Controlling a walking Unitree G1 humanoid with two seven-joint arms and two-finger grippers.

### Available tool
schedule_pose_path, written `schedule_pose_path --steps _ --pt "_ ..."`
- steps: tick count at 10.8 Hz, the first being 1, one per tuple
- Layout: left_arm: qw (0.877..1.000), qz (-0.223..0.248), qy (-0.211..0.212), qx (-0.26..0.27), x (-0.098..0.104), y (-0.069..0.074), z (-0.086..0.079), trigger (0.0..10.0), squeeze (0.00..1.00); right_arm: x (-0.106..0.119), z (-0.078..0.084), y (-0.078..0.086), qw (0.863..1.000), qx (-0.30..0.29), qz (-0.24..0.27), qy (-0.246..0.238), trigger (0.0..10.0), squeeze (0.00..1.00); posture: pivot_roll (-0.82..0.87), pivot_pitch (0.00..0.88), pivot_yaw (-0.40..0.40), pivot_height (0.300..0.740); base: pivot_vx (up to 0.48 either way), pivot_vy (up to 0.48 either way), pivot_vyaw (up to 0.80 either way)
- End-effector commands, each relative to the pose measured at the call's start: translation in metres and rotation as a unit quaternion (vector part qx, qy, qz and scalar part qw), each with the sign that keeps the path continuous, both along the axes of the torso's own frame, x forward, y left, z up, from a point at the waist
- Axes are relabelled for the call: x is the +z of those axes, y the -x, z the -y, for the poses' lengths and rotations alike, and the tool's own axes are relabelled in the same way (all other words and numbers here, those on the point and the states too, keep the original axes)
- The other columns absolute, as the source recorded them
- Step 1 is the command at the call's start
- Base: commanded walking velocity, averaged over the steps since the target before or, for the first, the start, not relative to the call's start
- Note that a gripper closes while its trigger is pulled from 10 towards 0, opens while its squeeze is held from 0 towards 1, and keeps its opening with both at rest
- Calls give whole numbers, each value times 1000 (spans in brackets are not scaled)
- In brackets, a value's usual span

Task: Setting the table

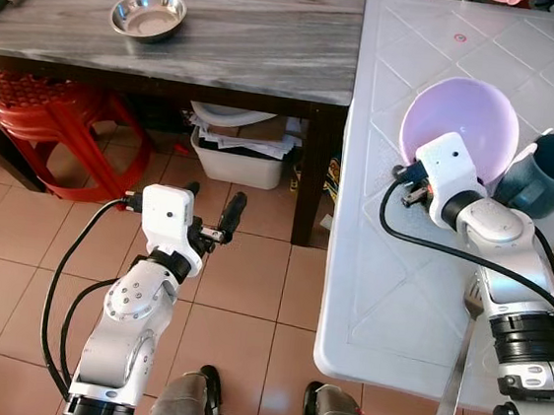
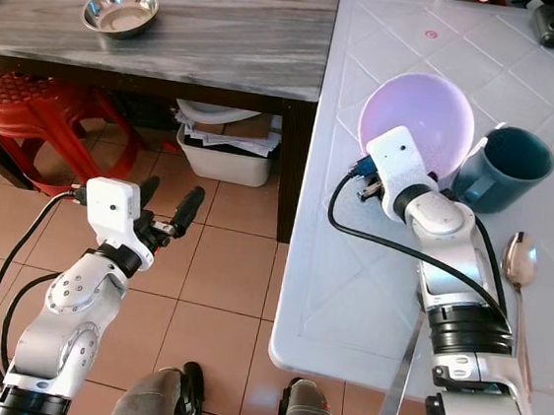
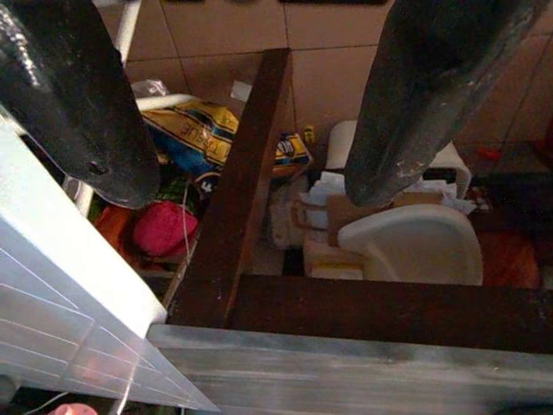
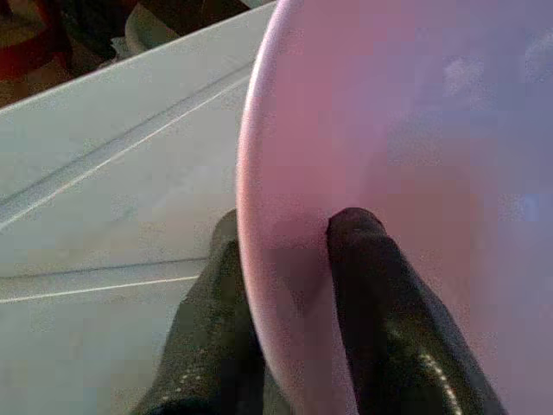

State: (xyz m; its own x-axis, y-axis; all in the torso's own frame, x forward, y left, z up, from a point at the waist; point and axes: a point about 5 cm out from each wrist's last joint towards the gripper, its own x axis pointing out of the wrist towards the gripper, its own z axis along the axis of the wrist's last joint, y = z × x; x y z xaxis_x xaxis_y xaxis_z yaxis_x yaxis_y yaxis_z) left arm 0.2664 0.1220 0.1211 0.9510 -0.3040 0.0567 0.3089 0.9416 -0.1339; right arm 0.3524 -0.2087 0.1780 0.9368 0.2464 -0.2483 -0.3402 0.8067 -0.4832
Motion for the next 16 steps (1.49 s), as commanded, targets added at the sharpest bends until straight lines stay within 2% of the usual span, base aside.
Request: schedule_pose_path --steps 1,16 --pt "1000 -2 -5 3 0 1 -3 10000 0 -3 5 0 1000 -10 -13 4 0 0 -31 224 78 740 0 0 0" --pt "1000 -3 -5 3 -1 0 -3 10000 0 -4 8 0 1000 -14 -6 12 0 0 -32 220 79 740 0 0 0"
